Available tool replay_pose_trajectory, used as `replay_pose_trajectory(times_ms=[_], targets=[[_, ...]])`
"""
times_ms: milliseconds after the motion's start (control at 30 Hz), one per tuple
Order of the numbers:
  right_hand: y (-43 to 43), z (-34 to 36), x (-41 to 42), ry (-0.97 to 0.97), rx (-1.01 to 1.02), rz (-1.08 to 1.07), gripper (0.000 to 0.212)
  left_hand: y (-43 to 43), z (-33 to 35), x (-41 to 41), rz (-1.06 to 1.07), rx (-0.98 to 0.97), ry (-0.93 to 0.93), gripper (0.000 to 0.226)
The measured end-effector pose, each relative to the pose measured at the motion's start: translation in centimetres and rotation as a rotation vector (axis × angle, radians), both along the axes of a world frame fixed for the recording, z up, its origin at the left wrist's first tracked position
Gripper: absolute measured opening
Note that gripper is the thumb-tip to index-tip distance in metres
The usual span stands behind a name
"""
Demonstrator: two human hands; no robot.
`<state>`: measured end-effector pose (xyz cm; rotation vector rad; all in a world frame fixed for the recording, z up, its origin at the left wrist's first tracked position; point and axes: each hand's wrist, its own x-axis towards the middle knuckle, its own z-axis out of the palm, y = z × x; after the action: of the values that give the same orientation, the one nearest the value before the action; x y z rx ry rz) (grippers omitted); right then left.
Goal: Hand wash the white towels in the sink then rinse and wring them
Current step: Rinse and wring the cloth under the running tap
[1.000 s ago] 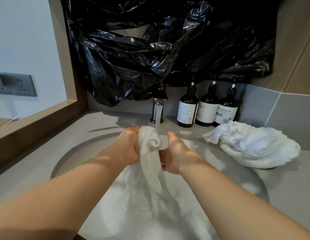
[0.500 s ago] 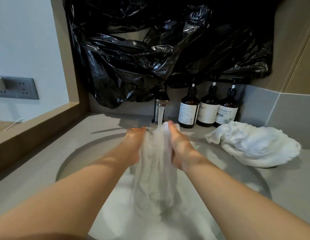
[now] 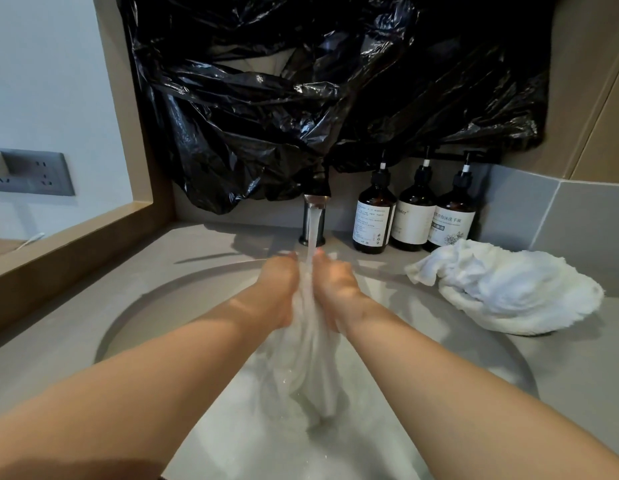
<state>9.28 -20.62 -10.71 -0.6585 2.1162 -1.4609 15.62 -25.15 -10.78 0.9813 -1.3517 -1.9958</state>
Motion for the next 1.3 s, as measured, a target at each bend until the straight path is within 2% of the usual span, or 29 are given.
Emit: replay_pose_trajectory(times_ms=[100, 200, 333, 433, 500, 567, 633, 700, 800, 900, 933, 967, 1033, 1100, 1200, 1300], targets=[[0.5, 0.0, 0.4, -0.048, 0.025, 0.096, 0.019, -1.6, 0.3, -0.3, 0.101, -0.067, -0.031, 0.027], [0.9, 0.1, 0.1, -0.079, -0.085, 0.094, 0.023, -1.7, 0.3, 0.2, -0.041, -0.102, -0.029, 0.030], [1.9, -0.4, -1.6, -0.142, -0.215, -0.088, 0.016, -1.1, 0.3, 0.4, -0.191, -0.121, 0.039, 0.022], [1.9, -0.7, -1.3, -0.093, -0.222, 0.010, 0.011, -1.4, -0.2, 0.5, -0.142, -0.185, 0.059, 0.010], [1.5, -0.6, -0.3, -0.030, -0.260, 0.101, 0.006, -1.8, -0.4, 0.5, -0.070, -0.227, 0.039, 0.012], [1.1, -0.4, 0.7, -0.054, -0.336, 0.169, 0.009, -2.3, -0.3, 0.3, -0.060, -0.231, 0.032, 0.028], [0.7, -0.4, 0.9, -0.096, -0.363, 0.147, 0.023, -2.3, -0.3, 0.2, -0.055, -0.256, -0.035, 0.034], [0.6, -0.5, 0.1, -0.119, -0.308, 0.061, 0.034, -2.2, -0.5, 0.2, -0.053, -0.307, -0.032, 0.022], [1.3, -0.7, -1.0, -0.222, -0.228, -0.020, 0.027, -1.8, -0.8, 0.5, -0.099, -0.468, -0.093, 0.006], [1.9, -0.8, -1.0, -0.275, -0.182, -0.012, 0.016, -2.3, -1.5, 0.6, -0.216, -0.635, -0.242, 0.038], [2.0, -0.9, -1.0, -0.273, -0.209, 0.009, 0.019, -2.3, -1.7, 0.7, -0.242, -0.665, -0.248, 0.042], [2.0, -1.0, -0.9, -0.271, -0.251, 0.044, 0.021, -2.3, -1.8, 0.8, -0.252, -0.633, -0.224, 0.040], [2.0, -0.9, -0.2, -0.234, -0.328, 0.127, 0.014, -2.1, -1.5, 1.1, -0.236, -0.531, -0.151, 0.018], [1.4, -1.0, 0.5, -0.177, -0.359, 0.141, 0.007, -1.3, -0.6, 1.1, -0.199, -0.478, -0.089, 0.028], [-0.2, -1.1, 1.0, -0.094, -0.341, 0.066, 0.026, -0.9, -0.6, 0.5, -0.063, -0.367, -0.035, 0.024], [-0.8, -1.4, 0.2, -0.095, -0.291, -0.017, 0.042, -0.3, -0.5, 0.0, -0.024, -0.349, -0.058, 0.026]])
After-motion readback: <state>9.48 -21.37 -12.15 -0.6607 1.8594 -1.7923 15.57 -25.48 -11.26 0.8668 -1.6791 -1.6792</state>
